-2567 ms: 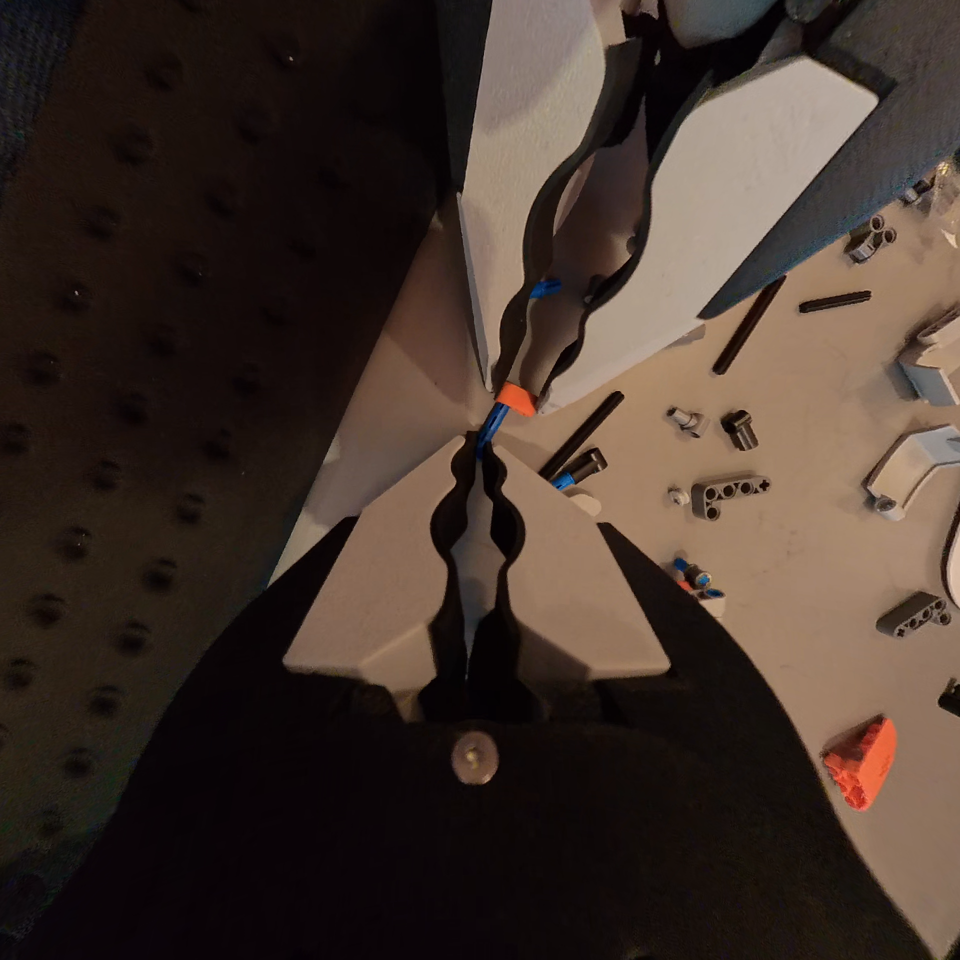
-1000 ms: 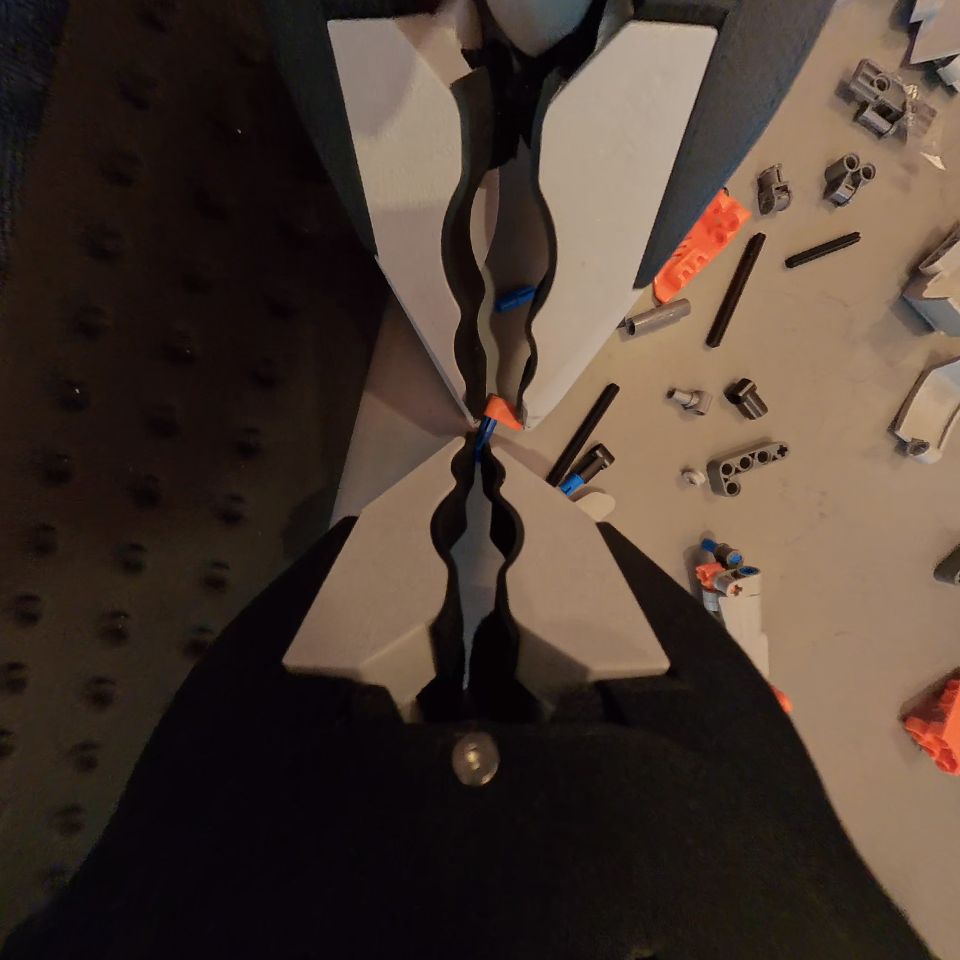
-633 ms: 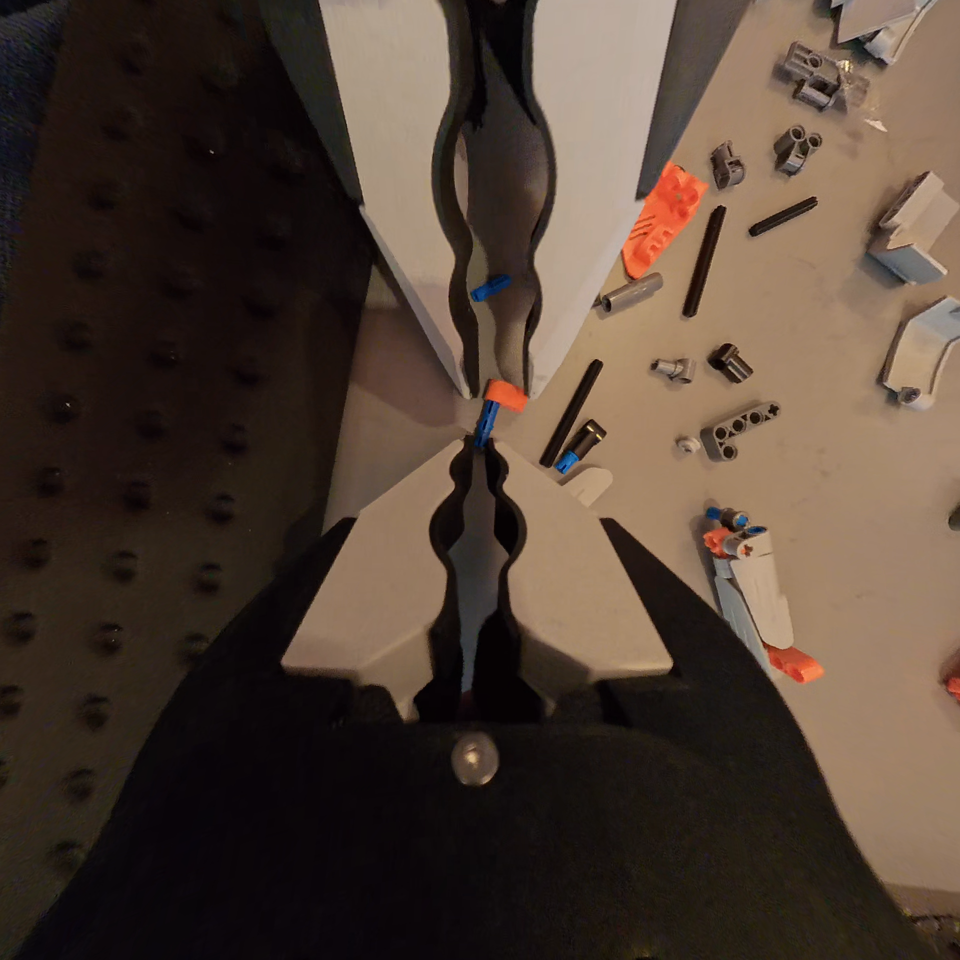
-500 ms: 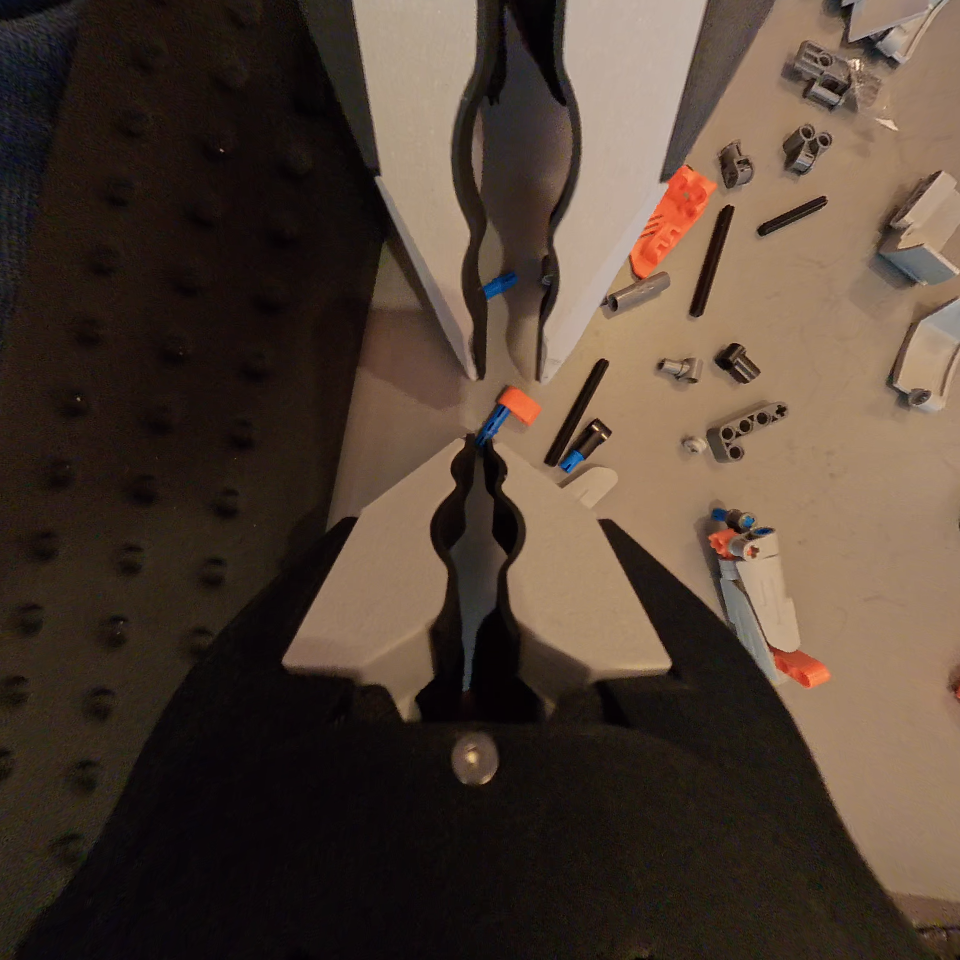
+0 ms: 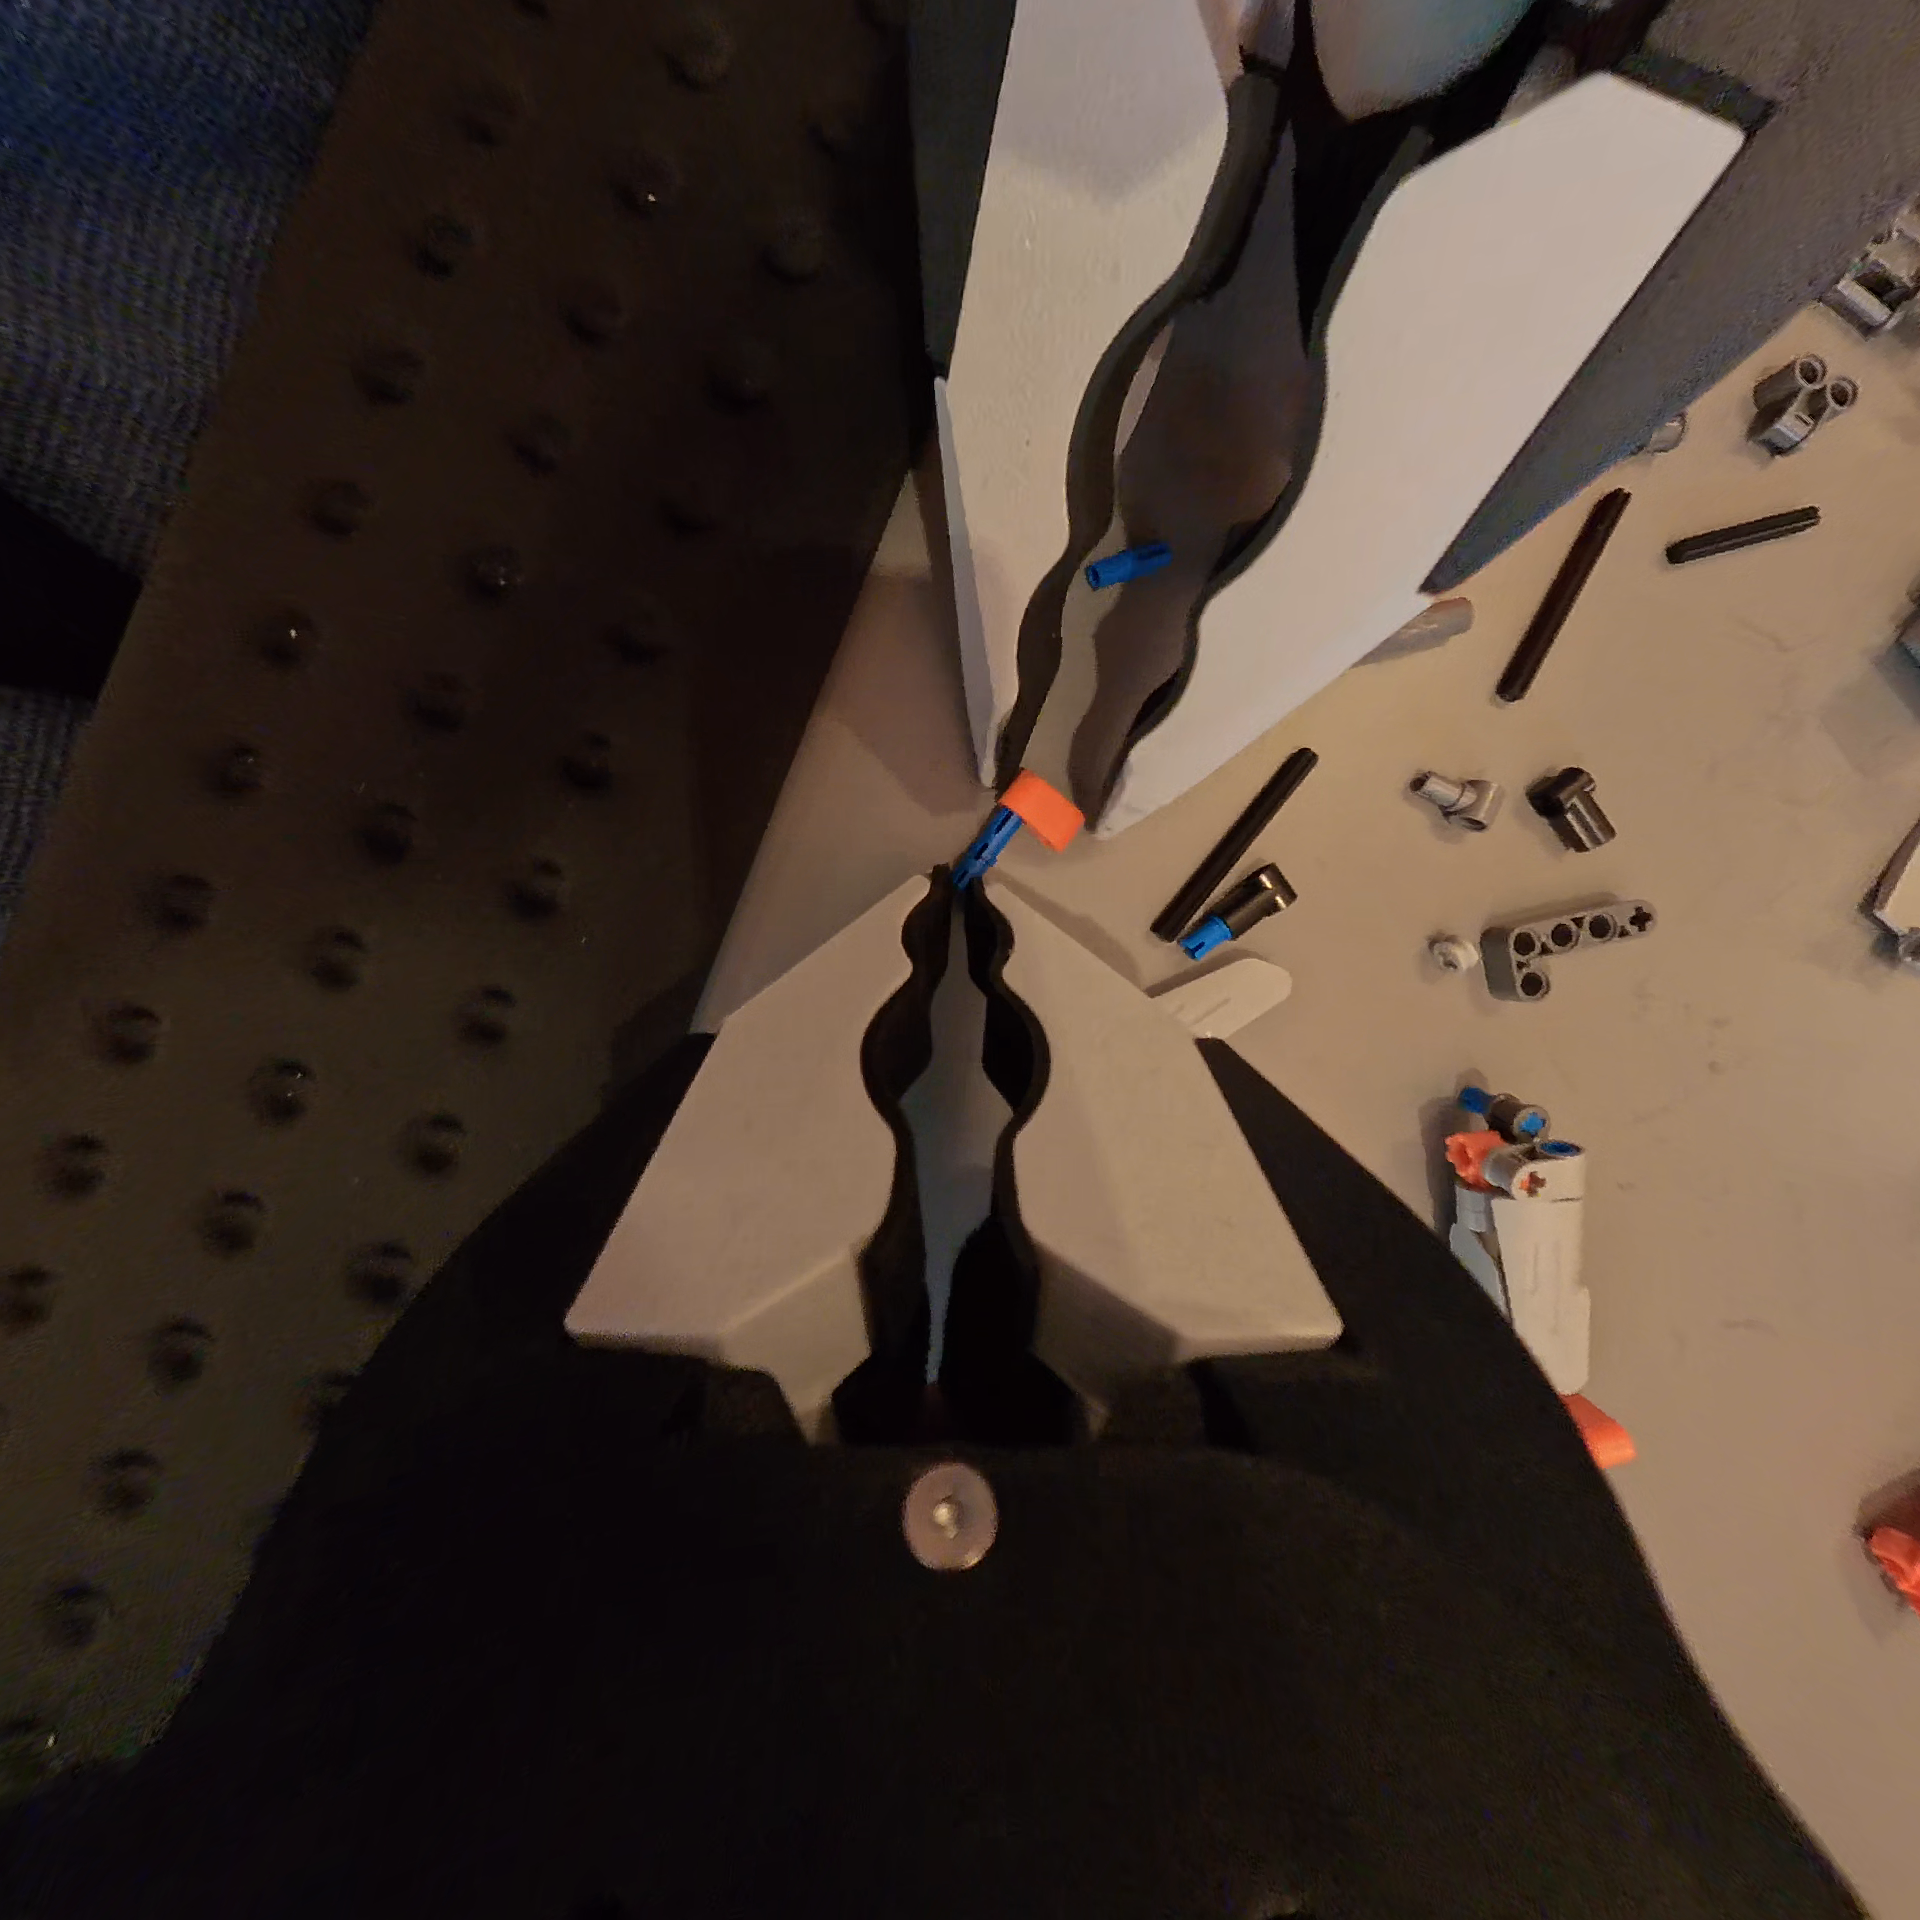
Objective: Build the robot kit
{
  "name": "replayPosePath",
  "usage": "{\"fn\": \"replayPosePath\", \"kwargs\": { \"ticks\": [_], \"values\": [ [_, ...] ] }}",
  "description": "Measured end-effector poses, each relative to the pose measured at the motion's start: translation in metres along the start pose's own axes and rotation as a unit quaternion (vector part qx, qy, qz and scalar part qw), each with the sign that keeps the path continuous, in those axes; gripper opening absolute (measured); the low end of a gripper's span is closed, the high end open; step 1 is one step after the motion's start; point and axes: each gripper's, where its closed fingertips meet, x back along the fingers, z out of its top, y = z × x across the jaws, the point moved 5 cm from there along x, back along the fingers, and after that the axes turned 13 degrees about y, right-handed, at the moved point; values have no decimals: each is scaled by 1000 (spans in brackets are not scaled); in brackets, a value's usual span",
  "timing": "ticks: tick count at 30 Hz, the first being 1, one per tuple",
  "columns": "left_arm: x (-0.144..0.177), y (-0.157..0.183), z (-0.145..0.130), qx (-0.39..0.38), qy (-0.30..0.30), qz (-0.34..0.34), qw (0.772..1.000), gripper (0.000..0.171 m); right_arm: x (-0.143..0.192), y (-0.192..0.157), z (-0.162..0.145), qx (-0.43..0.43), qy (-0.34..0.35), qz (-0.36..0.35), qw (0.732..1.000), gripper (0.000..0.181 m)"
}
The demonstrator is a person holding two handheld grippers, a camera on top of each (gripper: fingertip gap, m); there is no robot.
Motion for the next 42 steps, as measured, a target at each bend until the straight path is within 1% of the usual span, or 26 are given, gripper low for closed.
{"fn": "replayPosePath", "kwargs": {
  "ticks": [2,7,11,18,24,28,30,39,42],
  "values": [
    [-1,-1,1,7,-1,-9,1000,17,1,-2,0,9,-1,10,1000,1],
    [-3,0,1,35,7,-36,999,14,2,-3,-1,21,-11,24,999,1],
    [-4,0,1,37,9,-42,998,14,2,-3,-1,22,-10,28,999,1],
    [-4,5,1,36,18,-19,999,13,3,-4,-2,-2,-1,11,1000,0],
    [-4,7,2,16,14,-8,1000,13,2,-4,-1,-19,-3,4,1000,0],
    [-4,8,3,13,16,4,1000,12,3,-4,-2,-38,8,-1,999,0],
    [-4,9,3,3,13,11,1000,12,2,-4,-2,-39,9,-4,999,0],
    [-5,9,3,0,19,13,1000,13,-1,-5,1,-55,19,-11,998,0],
    [-5,9,3,-2,24,20,1000,13,-2,-6,2,-44,15,-16,999,0]
  ]
}}
